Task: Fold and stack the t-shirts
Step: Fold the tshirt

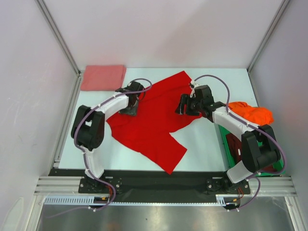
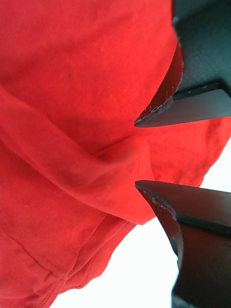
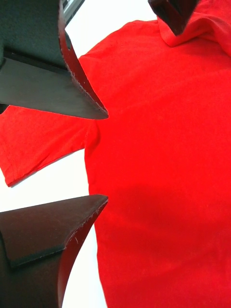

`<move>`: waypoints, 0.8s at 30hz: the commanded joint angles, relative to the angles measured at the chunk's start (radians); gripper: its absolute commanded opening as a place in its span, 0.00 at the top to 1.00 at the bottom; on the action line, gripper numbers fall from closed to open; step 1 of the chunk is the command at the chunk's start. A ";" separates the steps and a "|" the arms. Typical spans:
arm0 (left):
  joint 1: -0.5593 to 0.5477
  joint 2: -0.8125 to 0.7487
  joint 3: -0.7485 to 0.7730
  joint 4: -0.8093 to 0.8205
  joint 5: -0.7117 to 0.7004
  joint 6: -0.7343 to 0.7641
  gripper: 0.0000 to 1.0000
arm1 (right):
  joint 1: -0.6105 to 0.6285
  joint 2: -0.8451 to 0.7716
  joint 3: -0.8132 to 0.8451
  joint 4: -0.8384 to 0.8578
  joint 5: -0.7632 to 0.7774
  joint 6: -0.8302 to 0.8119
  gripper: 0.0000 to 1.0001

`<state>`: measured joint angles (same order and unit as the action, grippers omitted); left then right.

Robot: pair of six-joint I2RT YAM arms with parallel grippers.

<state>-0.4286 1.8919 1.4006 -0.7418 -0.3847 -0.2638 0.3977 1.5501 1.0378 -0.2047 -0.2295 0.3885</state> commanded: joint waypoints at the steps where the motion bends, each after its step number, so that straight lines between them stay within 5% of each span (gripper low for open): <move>1: 0.004 0.036 0.041 0.004 -0.071 -0.029 0.47 | 0.026 -0.036 0.002 0.031 -0.005 0.000 0.31; 8: 0.014 0.105 0.071 0.016 -0.016 -0.005 0.55 | 0.069 -0.009 0.011 0.059 -0.017 0.006 0.32; 16: 0.082 0.061 0.080 -0.027 0.194 0.060 0.99 | 0.148 0.174 0.062 0.299 -0.140 0.122 0.43; 24: 0.186 -0.039 0.052 -0.056 0.377 0.118 0.99 | 0.222 0.471 0.163 0.764 -0.320 0.456 0.67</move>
<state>-0.2890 1.9469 1.4441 -0.7845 -0.1329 -0.1890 0.5972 1.9438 1.1427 0.2749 -0.4644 0.6693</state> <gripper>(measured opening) 0.012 0.340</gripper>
